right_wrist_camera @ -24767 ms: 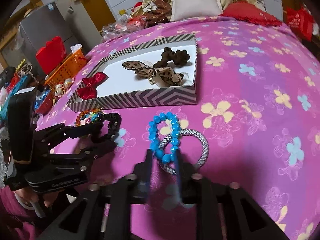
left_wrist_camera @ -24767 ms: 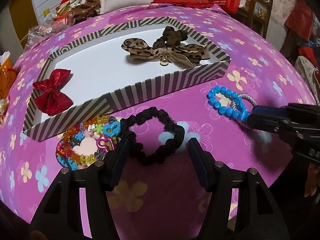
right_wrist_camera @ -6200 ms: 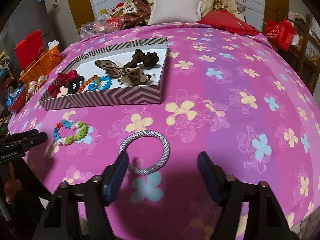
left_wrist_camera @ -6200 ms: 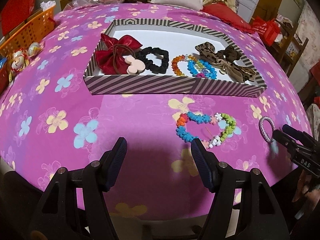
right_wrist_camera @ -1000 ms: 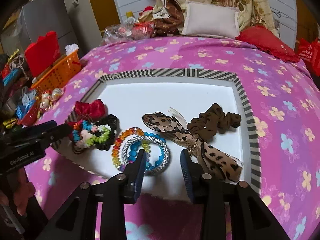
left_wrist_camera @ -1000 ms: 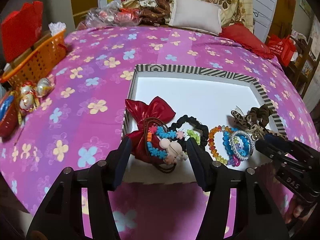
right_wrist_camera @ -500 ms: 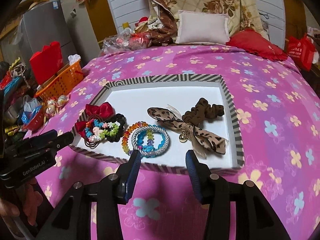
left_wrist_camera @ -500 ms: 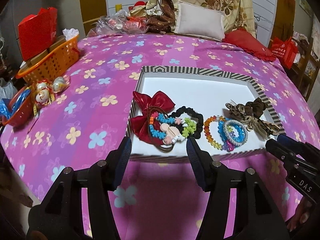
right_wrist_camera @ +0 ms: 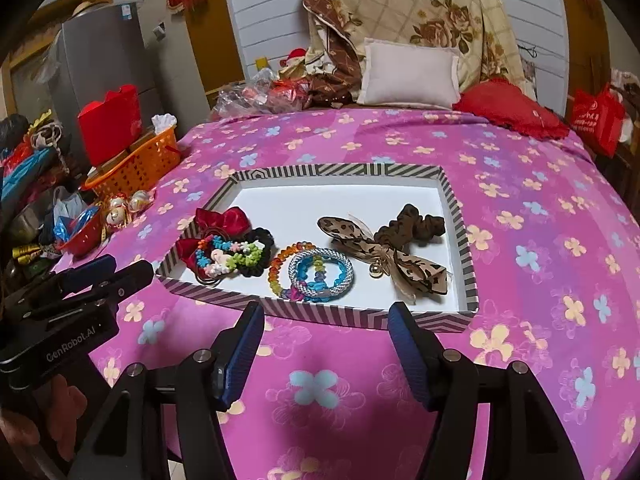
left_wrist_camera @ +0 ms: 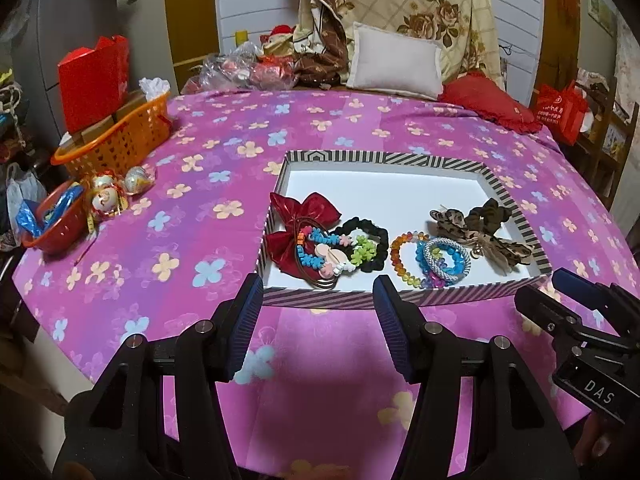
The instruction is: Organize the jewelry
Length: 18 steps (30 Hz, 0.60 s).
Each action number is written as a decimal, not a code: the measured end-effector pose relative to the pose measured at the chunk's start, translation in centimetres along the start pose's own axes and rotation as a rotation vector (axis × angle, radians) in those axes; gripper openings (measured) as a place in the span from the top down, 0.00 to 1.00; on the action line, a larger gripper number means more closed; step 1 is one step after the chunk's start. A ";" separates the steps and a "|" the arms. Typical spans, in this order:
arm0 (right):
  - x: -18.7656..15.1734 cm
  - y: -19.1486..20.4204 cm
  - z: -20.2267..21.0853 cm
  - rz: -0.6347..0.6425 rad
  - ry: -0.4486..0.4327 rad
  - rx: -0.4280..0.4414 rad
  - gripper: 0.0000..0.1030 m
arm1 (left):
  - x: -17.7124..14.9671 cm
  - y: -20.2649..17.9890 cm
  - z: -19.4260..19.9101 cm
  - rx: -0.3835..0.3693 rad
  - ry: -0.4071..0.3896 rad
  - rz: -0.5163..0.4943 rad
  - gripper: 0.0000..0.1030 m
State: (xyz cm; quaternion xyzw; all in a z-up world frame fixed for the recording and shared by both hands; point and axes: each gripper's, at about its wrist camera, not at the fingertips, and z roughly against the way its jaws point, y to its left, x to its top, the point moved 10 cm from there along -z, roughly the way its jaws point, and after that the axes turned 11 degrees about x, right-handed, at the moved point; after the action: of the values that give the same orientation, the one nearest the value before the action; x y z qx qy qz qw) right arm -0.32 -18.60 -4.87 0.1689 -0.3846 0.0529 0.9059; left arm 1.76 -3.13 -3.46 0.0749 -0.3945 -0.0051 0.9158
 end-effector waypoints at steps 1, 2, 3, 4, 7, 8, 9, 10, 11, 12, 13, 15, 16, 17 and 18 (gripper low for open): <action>0.0 0.1 0.1 0.001 -0.002 -0.001 0.39 | -0.1 0.0 0.2 0.000 -0.003 0.000 0.45; 0.0 0.2 0.3 0.003 -0.005 -0.003 0.37 | -0.1 0.1 0.4 0.000 -0.006 0.001 0.45; 0.0 0.3 0.5 0.006 -0.007 -0.006 0.35 | -0.1 0.1 0.7 0.000 -0.010 0.003 0.45; 0.0 0.3 0.6 0.009 -0.009 -0.008 0.34 | -0.1 0.2 0.8 0.000 -0.014 0.006 0.45; 0.0 0.7 1.1 0.017 -0.017 -0.013 0.34 | -0.1 0.4 1.4 0.000 -0.024 0.015 0.45; 0.1 0.9 1.3 0.018 -0.019 -0.013 0.34 | -0.1 0.5 1.6 -0.001 -0.026 0.018 0.45; 0.1 0.9 1.4 0.019 -0.021 -0.013 0.34 | -0.1 0.5 1.8 -0.001 -0.028 0.019 0.45; 0.2 1.1 1.5 0.021 -0.024 -0.015 0.34 | -0.2 0.5 1.9 -0.002 -0.030 0.019 0.45; 0.2 1.1 1.6 0.023 -0.027 -0.018 0.34 | -0.2 0.5 2.0 -0.002 -0.030 0.019 0.45; 0.3 1.2 1.7 0.025 -0.028 -0.020 0.33 | -0.2 0.5 2.1 -0.001 -0.031 0.019 0.45; 0.3 1.3 1.8 0.027 -0.031 -0.020 0.33 | -0.2 0.5 2.2 0.000 -0.032 0.019 0.45; 0.4 1.5 2.0 0.029 -0.033 -0.022 0.30 | -0.2 0.6 2.3 0.001 -0.033 0.021 0.45; 0.5 1.6 2.0 0.031 -0.035 -0.025 0.28 | -0.2 0.7 2.3 0.002 -0.033 0.024 0.45; 0.5 1.6 2.1 0.034 -0.039 -0.029 0.26 | -0.2 0.7 2.3 0.002 -0.032 0.025 0.45; 0.5 1.7 2.2 0.036 -0.041 -0.032 0.25 | -0.2 0.8 2.3 0.003 -0.032 0.026 0.45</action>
State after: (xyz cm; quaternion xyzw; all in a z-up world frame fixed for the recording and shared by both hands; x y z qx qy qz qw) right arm -1.84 -17.82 -2.64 0.1487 -0.4071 0.0594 0.8993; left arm -0.09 -2.65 -1.91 0.0708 -0.4101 0.0063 0.9093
